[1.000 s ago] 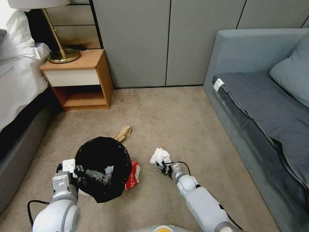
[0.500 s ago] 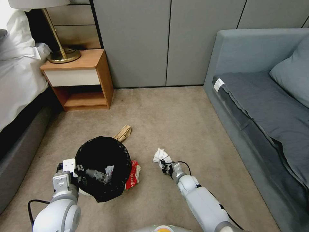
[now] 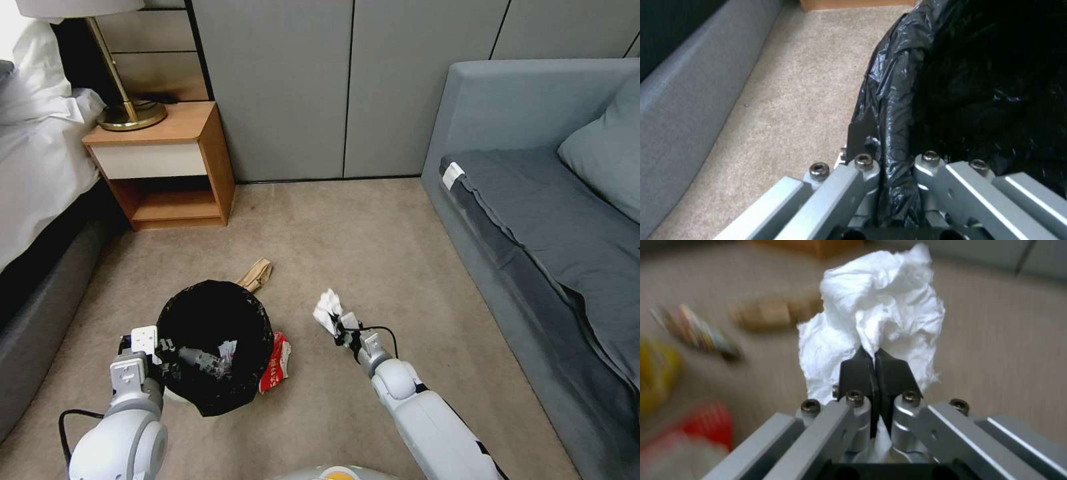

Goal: Pick up the trash bin, then pick up the garbage from the floor and place it into the trash bin.

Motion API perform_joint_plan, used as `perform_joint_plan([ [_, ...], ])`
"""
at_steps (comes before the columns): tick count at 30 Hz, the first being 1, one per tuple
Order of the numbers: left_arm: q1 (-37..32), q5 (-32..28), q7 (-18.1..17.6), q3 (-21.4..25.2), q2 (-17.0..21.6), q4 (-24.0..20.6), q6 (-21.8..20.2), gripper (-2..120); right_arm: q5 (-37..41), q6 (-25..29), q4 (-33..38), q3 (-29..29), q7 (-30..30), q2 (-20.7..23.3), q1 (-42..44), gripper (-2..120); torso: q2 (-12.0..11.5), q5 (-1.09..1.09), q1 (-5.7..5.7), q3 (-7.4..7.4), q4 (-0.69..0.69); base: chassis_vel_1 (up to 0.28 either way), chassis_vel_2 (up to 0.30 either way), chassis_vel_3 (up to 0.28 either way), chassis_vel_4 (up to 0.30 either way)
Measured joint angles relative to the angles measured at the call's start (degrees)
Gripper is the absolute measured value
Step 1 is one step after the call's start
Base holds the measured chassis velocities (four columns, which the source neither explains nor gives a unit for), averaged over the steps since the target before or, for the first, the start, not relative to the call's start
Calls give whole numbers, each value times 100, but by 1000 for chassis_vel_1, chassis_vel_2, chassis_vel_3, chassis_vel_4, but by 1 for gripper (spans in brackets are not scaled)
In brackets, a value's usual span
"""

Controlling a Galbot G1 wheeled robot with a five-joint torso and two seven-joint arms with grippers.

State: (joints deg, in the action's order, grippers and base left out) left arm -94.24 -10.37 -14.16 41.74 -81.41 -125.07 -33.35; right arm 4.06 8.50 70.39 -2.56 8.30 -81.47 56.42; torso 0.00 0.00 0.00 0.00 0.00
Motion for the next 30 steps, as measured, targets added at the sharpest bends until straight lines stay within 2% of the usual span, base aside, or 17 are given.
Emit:
perform_joint_plan([
  [1, 0, 0, 0, 0, 0, 0, 0, 1, 0, 0, 0, 0, 0, 0, 0, 0, 0, 0, 0, 0, 0, 0, 0, 0, 0],
  [4, 5, 3, 0, -41, 16, 0, -7, 1, -126, 262, 1018, 128, 78, 112, 108, 0, 0, 0, 0, 0, 1, 0, 0, 0, 0],
  [5, 5, 3, 0, -41, 16, 0, -7, 1, -126, 262, 1018, 128, 78, 112, 108, 0, 0, 0, 0, 0, 1, 0, 0, 0, 0],
  [9, 28, 7, -2, -100, 31, 0, -37, 1, 87, 411, 2262, 613, 231, 312, 166, 0, 0, 0, 0, 0, 0, 0, 0, 0, 0],
  [10, 28, 7, -2, -100, 31, 0, -37, 1, 87, 411, 2262, 613, 231, 312, 166, 0, 0, 0, 0, 0, 0, 0, 0, 0, 0],
  [13, 22, 15, -5, -125, 36, -17, -48, 1, 158, 505, 2830, 1019, 309, 423, 181, 0, 0, 0, 0, 0, 1, 0, 0, 0, 0],
  [17, -8, 20, -6, -148, 35, -48, -52, 1, 171, 514, 3015, 1430, 311, 526, 176, 0, 0, 0, 0, 0, 0, 0, 0, 0, 0],
  [21, -23, 23, -20, -192, 11, -95, -59, 1, 147, 566, 2886, 1754, 324, 578, 116, 0, 0, 0, 0, 0, 1, 0, 0, 0, 0],
  [30, -7, 46, -29, -203, -7, -101, -62, 1, 41, 626, 2409, 1998, 349, 558, 92, 0, 0, 0, 0, 0, 0, 0, 0, 0, 0],
])
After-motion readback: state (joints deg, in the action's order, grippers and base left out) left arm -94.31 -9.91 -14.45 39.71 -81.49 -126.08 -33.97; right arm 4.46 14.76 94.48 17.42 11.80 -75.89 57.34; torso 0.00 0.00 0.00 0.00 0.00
